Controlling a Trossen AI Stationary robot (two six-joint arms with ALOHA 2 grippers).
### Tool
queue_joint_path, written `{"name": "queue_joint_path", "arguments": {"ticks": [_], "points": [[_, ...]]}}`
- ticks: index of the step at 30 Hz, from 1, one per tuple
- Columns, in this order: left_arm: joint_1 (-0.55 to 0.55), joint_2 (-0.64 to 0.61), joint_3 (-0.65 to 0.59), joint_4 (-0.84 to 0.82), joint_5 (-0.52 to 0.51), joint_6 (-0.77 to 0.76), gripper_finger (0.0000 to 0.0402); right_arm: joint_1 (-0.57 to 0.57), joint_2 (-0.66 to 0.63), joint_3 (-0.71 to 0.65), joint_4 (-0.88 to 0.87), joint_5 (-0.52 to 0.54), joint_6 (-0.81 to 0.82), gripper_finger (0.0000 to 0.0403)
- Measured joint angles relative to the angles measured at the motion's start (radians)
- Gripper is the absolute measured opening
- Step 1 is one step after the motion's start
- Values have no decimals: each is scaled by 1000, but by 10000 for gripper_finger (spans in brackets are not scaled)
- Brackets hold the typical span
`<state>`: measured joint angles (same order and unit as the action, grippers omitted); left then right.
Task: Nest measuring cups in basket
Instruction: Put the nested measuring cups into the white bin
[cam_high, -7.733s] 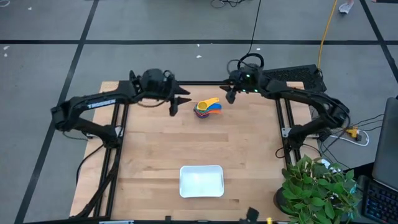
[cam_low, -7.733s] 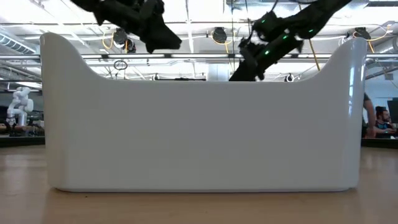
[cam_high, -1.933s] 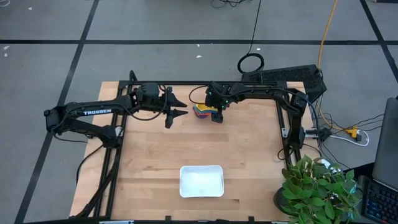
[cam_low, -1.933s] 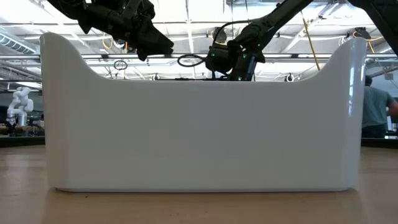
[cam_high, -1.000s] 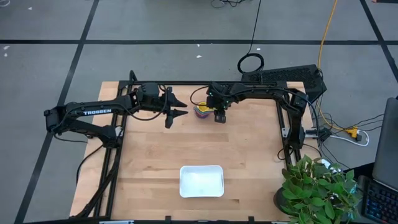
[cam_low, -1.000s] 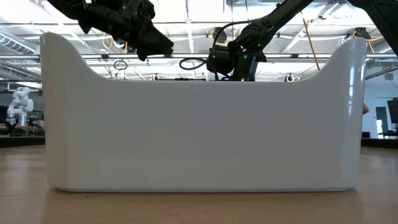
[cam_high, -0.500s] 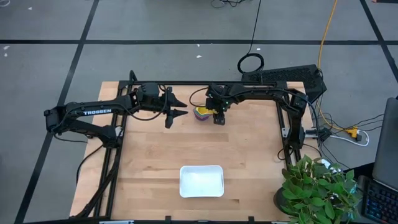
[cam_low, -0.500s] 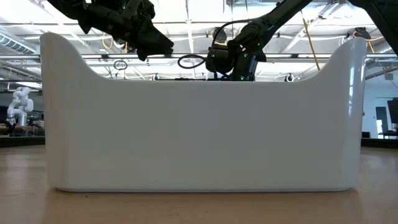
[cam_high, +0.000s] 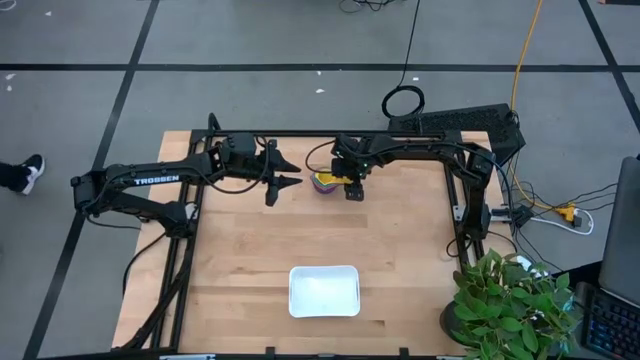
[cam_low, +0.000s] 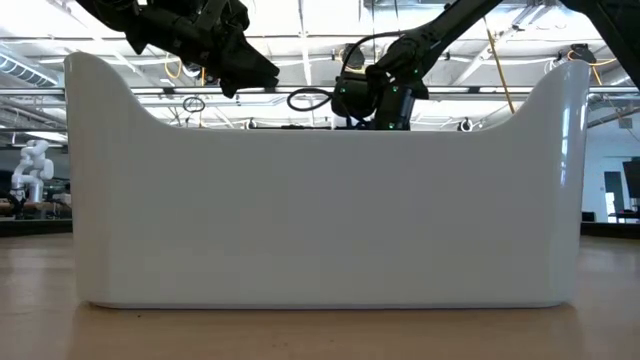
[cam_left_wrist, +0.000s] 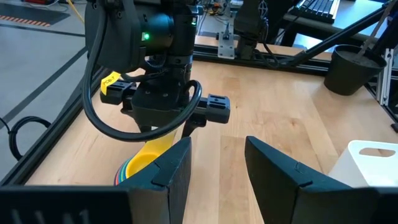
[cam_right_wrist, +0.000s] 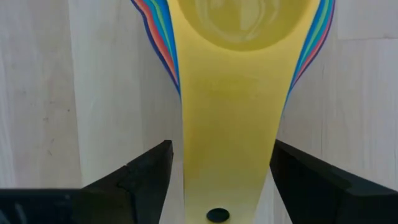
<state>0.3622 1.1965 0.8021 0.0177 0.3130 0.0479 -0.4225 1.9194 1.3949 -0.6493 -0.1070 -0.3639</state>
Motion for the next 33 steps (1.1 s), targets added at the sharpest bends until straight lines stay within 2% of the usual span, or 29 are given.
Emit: {"name": "queue_joint_path", "arguments": {"ticks": [20,33], "points": [[0,0,0,0,0,-2,152,-1,0,-33,65,5,-41,237],[0,0,0,-16,0,-1,152,-1,0,-32,65,6,-41,132]]}}
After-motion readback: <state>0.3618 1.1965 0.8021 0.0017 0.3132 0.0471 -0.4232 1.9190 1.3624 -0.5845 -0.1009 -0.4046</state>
